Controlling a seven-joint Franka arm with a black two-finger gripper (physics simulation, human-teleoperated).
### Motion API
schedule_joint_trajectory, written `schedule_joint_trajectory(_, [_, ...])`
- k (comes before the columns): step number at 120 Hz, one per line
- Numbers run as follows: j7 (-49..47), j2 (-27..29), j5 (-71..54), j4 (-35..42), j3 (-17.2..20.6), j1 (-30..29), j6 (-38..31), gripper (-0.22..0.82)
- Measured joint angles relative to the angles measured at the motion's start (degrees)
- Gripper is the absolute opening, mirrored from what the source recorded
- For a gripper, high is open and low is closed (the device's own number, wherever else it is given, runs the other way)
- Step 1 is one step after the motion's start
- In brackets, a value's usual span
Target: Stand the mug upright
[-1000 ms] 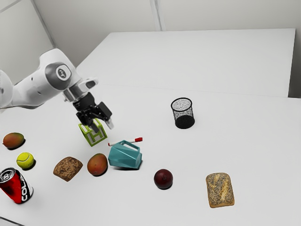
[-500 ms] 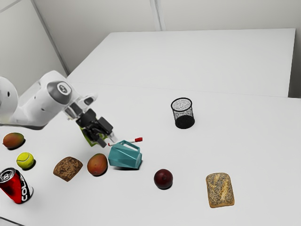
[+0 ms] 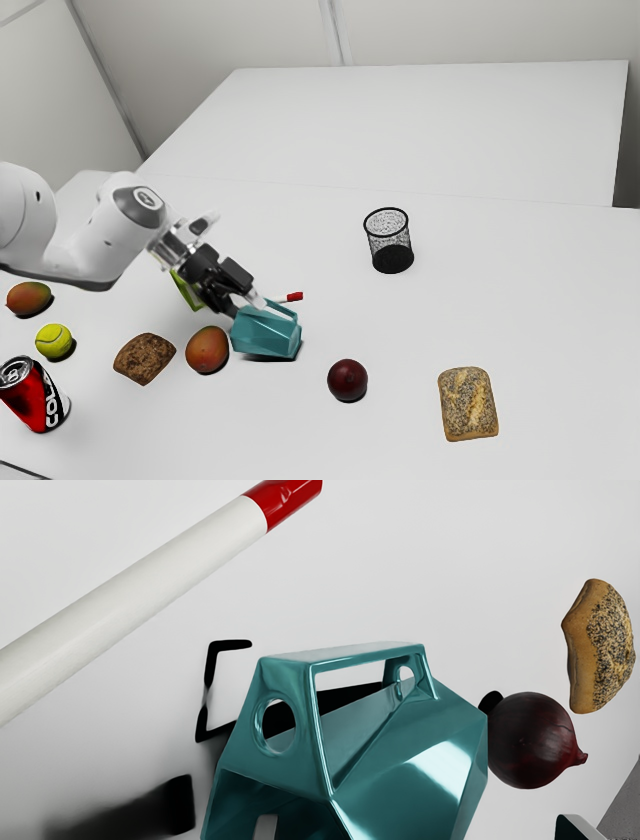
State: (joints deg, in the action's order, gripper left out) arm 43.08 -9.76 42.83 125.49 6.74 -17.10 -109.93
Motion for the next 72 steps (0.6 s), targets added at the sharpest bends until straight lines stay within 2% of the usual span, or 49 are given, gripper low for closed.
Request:
schedule_joint_trajectory(22, [1.32,0.24,0.72,0.67,0.08,-0.38,0.42,0.5])
schedule_joint_trajectory(59, [2.82,0.81,1.26,1.0,0.28,-0.29,2.54,0.18])
schedule_joint_trajectory(72, [3.18,0.8,1.54,1.08,0.3,-0.15,2.93,0.1])
